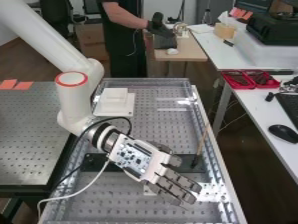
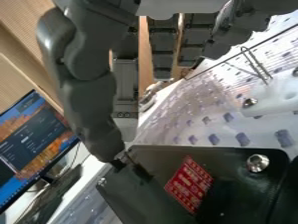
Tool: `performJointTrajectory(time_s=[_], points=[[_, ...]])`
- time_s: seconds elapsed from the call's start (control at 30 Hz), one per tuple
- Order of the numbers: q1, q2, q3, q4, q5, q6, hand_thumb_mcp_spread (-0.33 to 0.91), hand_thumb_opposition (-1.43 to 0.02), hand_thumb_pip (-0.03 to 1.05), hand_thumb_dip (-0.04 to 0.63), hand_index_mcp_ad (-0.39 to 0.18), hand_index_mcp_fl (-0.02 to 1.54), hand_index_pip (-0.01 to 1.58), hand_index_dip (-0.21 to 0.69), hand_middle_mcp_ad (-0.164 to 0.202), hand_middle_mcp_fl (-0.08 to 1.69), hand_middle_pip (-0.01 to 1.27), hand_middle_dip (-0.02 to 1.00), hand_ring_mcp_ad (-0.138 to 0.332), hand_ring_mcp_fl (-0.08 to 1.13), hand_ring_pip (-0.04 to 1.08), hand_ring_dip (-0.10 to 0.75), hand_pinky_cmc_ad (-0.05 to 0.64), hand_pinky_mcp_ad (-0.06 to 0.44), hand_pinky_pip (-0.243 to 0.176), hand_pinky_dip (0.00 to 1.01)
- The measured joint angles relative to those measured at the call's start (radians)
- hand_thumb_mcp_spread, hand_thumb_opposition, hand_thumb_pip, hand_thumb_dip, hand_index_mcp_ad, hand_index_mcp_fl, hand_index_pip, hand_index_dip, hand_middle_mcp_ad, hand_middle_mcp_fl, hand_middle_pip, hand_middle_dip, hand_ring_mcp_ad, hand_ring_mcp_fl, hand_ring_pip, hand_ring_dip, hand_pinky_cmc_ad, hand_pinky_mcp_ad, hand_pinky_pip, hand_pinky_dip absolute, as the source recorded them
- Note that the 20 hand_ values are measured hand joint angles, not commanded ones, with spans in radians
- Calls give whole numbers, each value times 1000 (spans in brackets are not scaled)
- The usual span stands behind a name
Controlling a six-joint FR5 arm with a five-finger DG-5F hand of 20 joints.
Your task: Grab the drill bit and place it in the clear container
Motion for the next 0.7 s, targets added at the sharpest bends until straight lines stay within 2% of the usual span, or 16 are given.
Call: performJointTrajectory(time_s=[0.43, 0.7], points=[[-3, -4, 9, 3, -8, -10, 658, -953, 482, 253, -73, 625, 1215, 398, 84, 192, 112, 222, 66, 94, 86, 24, 283, 42, -91, 140], [-4, -9, 21, -7, -8, -3, 660, -955, 480, 251, -75, 677, 1131, 398, 84, 230, 112, 222, 70, 98, 93, 30, 278, 45, -91, 147]])
